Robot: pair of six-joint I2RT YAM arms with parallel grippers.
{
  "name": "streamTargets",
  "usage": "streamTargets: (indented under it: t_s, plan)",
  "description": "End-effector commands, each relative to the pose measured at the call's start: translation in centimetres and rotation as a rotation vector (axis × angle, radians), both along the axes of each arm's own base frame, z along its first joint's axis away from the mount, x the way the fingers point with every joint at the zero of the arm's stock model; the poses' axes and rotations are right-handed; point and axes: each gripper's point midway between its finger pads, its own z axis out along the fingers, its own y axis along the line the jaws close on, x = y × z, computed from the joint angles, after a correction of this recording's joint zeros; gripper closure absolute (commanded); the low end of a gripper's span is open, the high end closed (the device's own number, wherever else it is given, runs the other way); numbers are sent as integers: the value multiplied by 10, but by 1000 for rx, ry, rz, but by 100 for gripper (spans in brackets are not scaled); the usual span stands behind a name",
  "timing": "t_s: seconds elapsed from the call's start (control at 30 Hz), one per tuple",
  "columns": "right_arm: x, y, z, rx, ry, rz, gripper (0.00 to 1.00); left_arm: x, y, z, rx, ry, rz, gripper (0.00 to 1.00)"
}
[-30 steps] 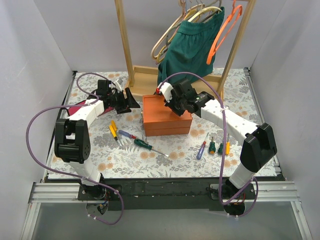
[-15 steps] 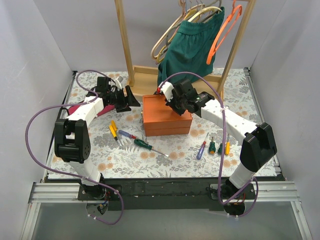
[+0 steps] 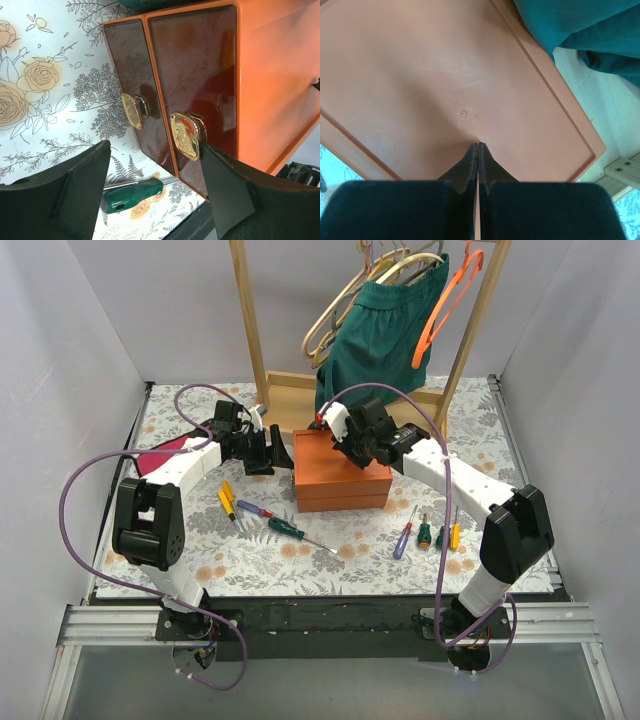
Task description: Sort the tools into containers
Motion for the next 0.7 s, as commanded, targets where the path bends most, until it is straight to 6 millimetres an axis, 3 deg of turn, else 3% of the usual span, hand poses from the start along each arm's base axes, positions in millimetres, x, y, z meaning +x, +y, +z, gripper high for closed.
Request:
streamTargets:
  t_s: [0.0,0.27,0.43,0.67]
  plan:
    - [3,-8,-6,-22,-18,-11,99,-13,23,-14,134,22,24,30]
    - [5,-37,-27,-98,-13,-56,99,-6,32,-12,168,5,55,29]
    - [5,-51,-32,-114,-7,-78,99,3,60,-8,242,-11,90,29]
    - [0,-61,-37,-129,-1,-86,99,-9,84,-1,293,-48,77,27]
